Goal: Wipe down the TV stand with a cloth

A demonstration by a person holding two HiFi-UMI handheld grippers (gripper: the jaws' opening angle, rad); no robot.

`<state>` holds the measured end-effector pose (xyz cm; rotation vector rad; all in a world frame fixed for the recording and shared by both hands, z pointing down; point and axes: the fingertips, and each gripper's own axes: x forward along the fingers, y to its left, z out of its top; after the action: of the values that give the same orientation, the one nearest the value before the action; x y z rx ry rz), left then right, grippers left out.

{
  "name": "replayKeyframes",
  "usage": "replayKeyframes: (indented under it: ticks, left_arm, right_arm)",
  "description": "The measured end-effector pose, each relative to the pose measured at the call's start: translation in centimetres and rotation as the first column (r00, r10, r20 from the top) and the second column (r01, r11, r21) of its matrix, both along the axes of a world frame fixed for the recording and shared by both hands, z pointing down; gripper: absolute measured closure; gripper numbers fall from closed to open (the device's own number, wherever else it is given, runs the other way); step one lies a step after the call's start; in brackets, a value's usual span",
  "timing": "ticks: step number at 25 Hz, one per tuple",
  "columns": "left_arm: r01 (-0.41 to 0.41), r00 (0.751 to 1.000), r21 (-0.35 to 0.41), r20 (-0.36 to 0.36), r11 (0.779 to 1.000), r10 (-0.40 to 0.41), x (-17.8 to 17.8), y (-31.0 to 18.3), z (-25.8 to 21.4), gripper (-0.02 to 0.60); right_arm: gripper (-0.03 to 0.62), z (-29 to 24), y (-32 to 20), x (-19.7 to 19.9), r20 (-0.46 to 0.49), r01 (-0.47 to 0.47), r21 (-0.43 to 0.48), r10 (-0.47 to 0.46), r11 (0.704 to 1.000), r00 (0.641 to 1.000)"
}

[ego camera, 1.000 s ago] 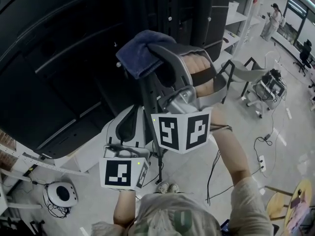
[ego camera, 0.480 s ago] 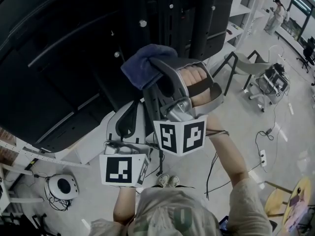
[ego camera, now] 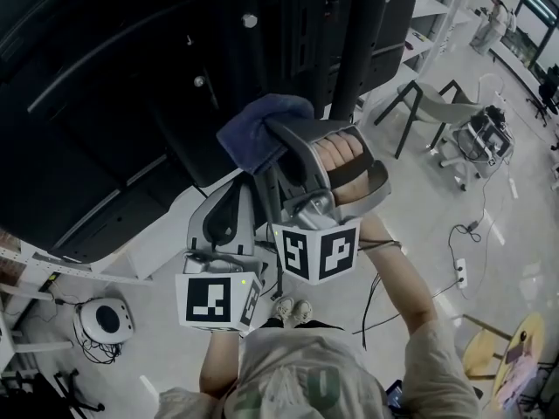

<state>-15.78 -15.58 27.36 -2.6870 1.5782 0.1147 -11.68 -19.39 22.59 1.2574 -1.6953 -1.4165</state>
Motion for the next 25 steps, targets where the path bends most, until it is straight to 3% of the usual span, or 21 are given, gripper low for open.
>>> replayKeyframes:
  ticks: [17, 25]
  left_arm:
    - [0.022, 1.000, -0.084, -0.012, 0.996, -0.023, -1.0, -0.2, 4.5, 0.566]
    - [0.013, 0.999, -0.135, -0.032, 0.991, -0.017, -0.8, -0.4, 7.8, 0.566]
  right_arm:
    - [0.537, 7.2, 0.2, 0.0, -0.073, -0.033, -0.038, 0.030, 0.999, 0.997]
    - [0.537, 12.6, 0.3, 0.2, -0.081, -0.041, -0.117, 0.032, 0.992, 0.996]
